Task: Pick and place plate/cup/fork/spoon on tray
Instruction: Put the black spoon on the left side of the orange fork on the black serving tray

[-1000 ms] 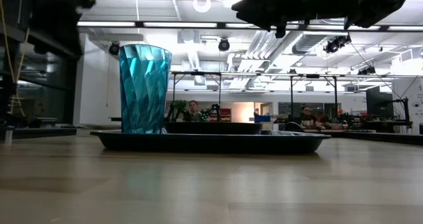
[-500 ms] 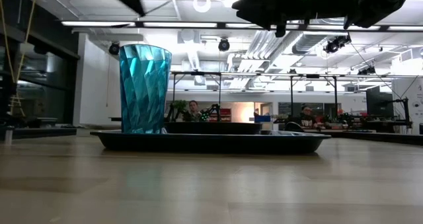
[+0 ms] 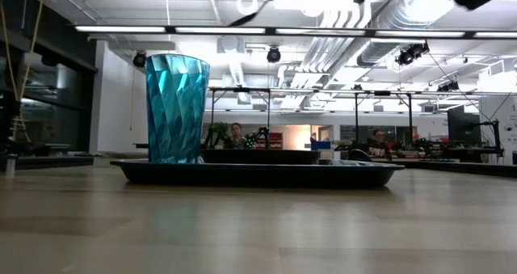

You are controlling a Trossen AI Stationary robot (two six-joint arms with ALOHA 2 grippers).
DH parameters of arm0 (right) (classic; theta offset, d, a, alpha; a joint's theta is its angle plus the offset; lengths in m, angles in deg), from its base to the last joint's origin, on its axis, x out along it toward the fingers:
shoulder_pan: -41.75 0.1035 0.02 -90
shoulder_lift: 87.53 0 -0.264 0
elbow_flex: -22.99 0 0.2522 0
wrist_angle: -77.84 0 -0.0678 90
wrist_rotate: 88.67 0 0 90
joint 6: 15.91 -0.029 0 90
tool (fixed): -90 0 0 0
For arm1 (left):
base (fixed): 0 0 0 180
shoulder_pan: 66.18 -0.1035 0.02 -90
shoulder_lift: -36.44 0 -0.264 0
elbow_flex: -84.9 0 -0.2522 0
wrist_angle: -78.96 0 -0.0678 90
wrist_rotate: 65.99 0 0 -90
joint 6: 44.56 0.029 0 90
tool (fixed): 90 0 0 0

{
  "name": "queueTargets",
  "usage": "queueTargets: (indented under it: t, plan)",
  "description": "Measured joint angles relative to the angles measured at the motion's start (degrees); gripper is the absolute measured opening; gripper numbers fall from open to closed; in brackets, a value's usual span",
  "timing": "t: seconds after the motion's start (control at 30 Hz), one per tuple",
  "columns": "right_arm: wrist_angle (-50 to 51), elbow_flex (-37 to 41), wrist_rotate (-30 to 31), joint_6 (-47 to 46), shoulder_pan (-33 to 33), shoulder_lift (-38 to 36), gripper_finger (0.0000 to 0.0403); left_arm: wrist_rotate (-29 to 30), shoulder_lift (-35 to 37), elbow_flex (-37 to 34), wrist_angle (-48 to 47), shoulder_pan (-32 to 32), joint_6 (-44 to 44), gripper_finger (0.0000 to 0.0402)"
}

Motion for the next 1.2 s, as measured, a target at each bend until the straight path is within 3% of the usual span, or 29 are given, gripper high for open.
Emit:
queueTargets:
  t: [0.13, 0.4, 0.53, 0.73, 1.07, 1.2]
  plan:
    - [3.9, 0.0, 3.0, 4.7, 5.7, -3.9, 0.0154, -4.3, -3.6, 0.0, 3.7, 2.4, 2.8, 0.0003]
    - [6.4, 0.0, 21.5, 13.9, 14.7, -5.7, 0.0154, -7.4, -11.7, -0.1, 11.3, 8.5, 6.7, 0.0003]
    - [6.3, 0.0, 27.3, 16.7, 17.3, -5.7, 0.0154, -8.8, -15.3, -0.3, 14.3, 10.1, 8.0, 0.0003]
    - [6.3, 0.0, 28.4, 18.1, 19.5, -5.7, 0.0154, -6.5, -20.3, -2.4, 16.7, 10.1, 8.3, 0.0003]
    - [6.4, 0.0, 28.7, 18.2, 20.1, -5.7, 0.0154, 3.8, -26.2, -2.8, 15.3, 11.9, 4.1, 0.0003]
    - [6.4, 0.0, 28.7, 18.1, 20.1, -5.6, 0.0154, 3.2, -26.2, -2.7, 11.4, 11.5, -0.3, 0.0003]
